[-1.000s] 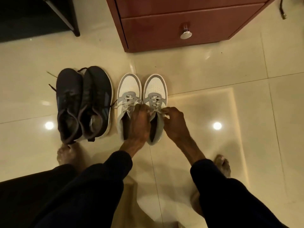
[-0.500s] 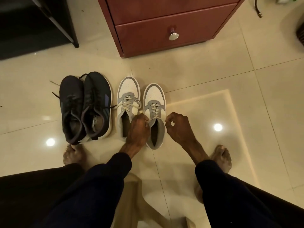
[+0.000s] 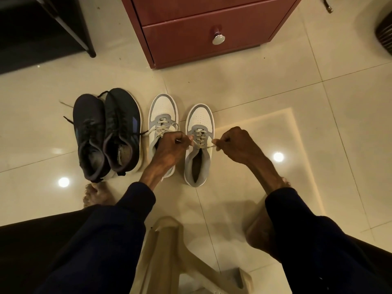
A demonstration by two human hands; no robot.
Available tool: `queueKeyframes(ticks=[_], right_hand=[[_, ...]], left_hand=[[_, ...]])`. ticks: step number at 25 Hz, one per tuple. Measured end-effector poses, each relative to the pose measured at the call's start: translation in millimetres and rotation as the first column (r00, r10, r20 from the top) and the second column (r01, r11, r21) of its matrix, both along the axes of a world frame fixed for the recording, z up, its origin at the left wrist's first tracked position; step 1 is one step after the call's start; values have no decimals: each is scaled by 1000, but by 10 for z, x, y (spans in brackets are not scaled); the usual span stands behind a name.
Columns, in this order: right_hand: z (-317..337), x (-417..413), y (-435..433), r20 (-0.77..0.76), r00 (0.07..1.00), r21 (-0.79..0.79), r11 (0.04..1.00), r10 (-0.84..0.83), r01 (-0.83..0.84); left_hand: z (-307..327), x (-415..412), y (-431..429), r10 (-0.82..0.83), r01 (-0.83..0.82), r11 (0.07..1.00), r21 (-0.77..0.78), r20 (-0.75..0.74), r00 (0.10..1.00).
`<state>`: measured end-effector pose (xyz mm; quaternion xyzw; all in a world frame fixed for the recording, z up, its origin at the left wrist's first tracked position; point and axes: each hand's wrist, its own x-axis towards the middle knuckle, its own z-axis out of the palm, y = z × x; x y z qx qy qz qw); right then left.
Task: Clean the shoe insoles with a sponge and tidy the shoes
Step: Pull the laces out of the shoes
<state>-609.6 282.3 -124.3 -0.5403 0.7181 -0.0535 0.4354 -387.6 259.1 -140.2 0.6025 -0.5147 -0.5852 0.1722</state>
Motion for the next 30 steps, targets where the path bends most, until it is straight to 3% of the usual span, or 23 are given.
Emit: queueKeyframes(ticks=[2, 3, 6, 9, 11, 16, 19, 23, 27, 30], right_hand=[[24, 79, 59, 178, 973, -35, 987, -145, 154], [0, 141, 93, 291, 915, -20, 954, -280, 299], [-125, 341, 189, 522, 595, 128, 746, -611, 654], [-243, 485, 218, 673, 285, 283, 594, -683, 753], [-308, 532, 205, 706, 203, 308, 552, -679, 775], [-411, 564, 183, 705, 390, 121, 642, -593, 757], [-433, 576, 146, 653, 449, 88, 650, -610, 755], [-393, 610, 127, 506, 669, -91, 738, -544, 669], [-365, 610, 93, 404, 686, -140, 700, -605, 700], [-349, 625, 69, 386, 725, -149, 737, -571, 659]], left_hand=[[-42, -44, 32, 117, -116, 993, 16, -94, 989], [-55, -69, 51, 187, -183, 982, 40, -158, 969], [-116, -143, 105, 353, -325, 935, 140, -331, 875], [-214, -221, 133, 410, -387, 912, 139, -366, 835], [-269, -260, 124, 417, -409, 907, 97, -330, 847], [-324, -299, 107, 345, -346, 936, 60, -330, 879], [-346, -321, 109, 285, -305, 952, -24, -290, 913], [-362, -303, 72, 284, -302, 953, -16, -302, 910], [-354, -283, 41, 364, -355, 931, 86, -315, 877], [-367, -288, -16, 343, -329, 939, 99, -316, 884]])
